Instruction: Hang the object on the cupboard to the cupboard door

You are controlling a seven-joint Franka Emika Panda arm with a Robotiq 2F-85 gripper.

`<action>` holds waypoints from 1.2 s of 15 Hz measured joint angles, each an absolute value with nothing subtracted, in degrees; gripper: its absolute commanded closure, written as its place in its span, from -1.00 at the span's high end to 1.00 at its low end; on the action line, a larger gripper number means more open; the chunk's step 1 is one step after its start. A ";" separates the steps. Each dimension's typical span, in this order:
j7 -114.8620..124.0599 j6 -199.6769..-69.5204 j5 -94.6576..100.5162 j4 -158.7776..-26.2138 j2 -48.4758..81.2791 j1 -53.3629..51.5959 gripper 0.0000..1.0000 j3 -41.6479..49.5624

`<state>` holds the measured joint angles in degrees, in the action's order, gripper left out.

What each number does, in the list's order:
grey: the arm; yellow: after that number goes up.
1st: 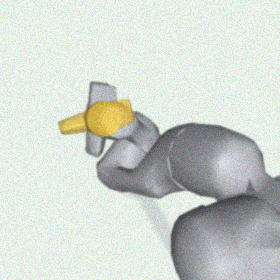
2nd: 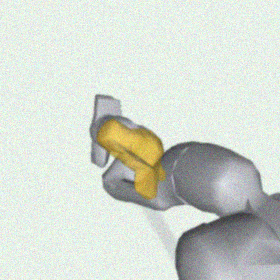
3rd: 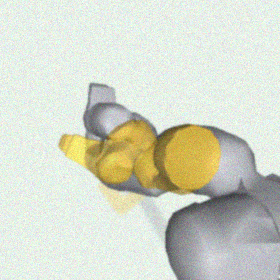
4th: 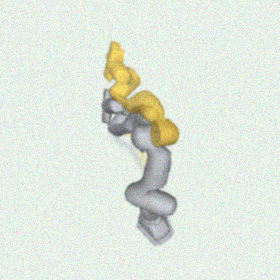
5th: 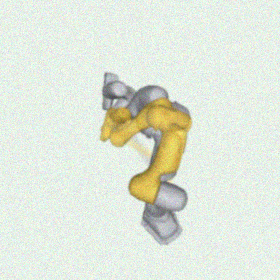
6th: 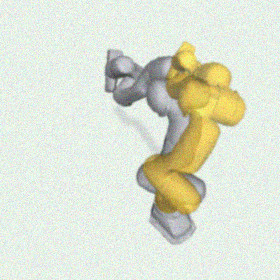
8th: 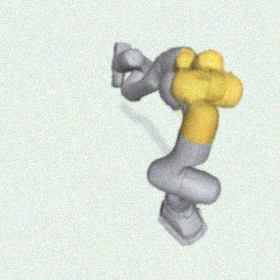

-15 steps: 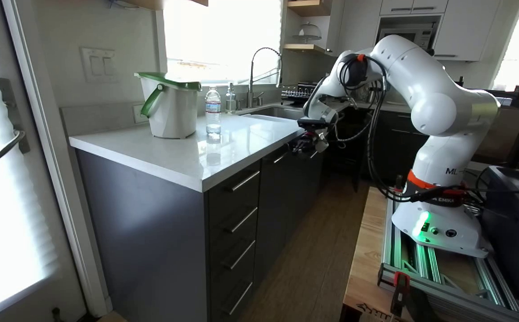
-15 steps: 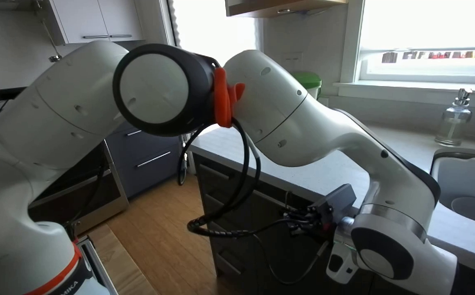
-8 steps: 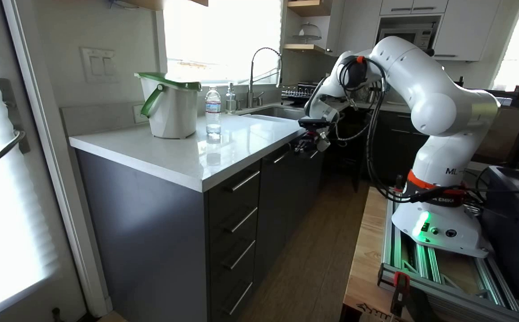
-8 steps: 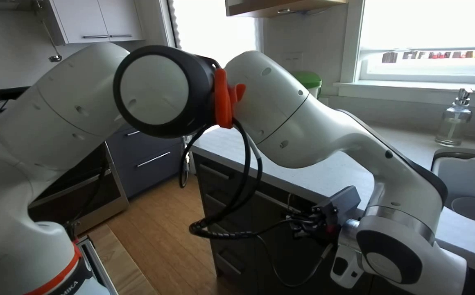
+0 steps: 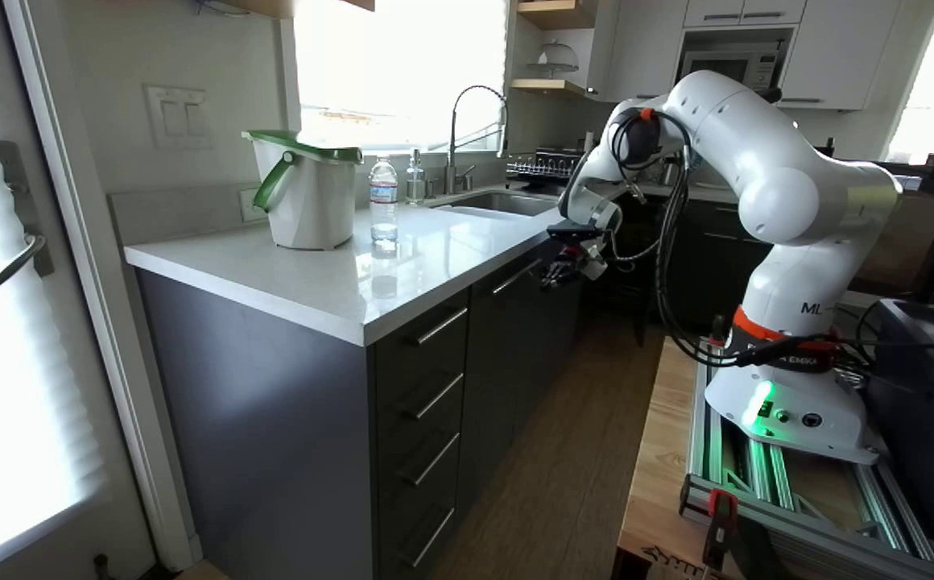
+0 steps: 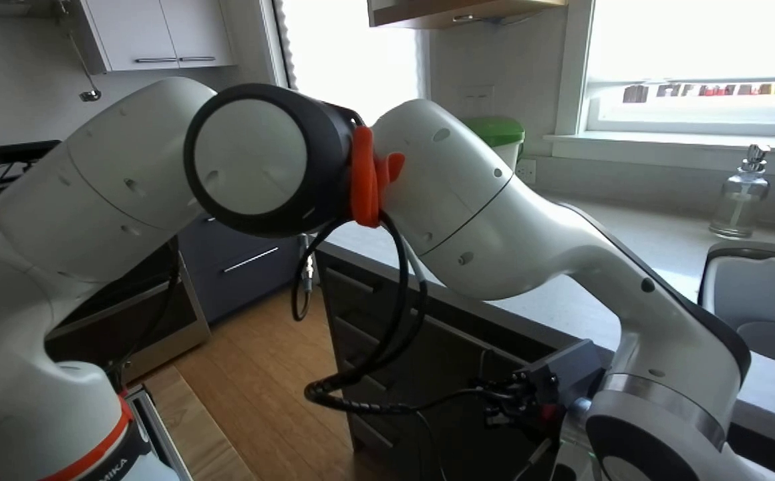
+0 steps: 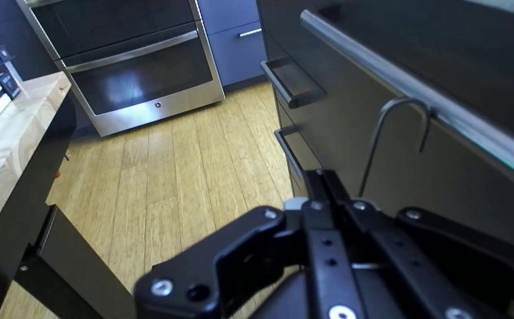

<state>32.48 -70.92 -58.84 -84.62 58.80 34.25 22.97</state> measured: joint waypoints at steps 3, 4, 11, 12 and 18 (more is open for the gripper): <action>32.78 -71.05 -59.07 -84.65 59.55 34.25 -0.98 22.41; 32.78 -71.04 -59.07 -84.65 59.59 34.25 -0.98 22.11; 32.93 -68.20 -59.08 -84.30 59.57 35.00 -0.98 21.49; 32.93 -66.93 -59.09 -84.05 59.55 35.32 -0.98 21.27; 36.63 -65.43 -61.40 -83.79 59.48 35.76 -0.98 21.05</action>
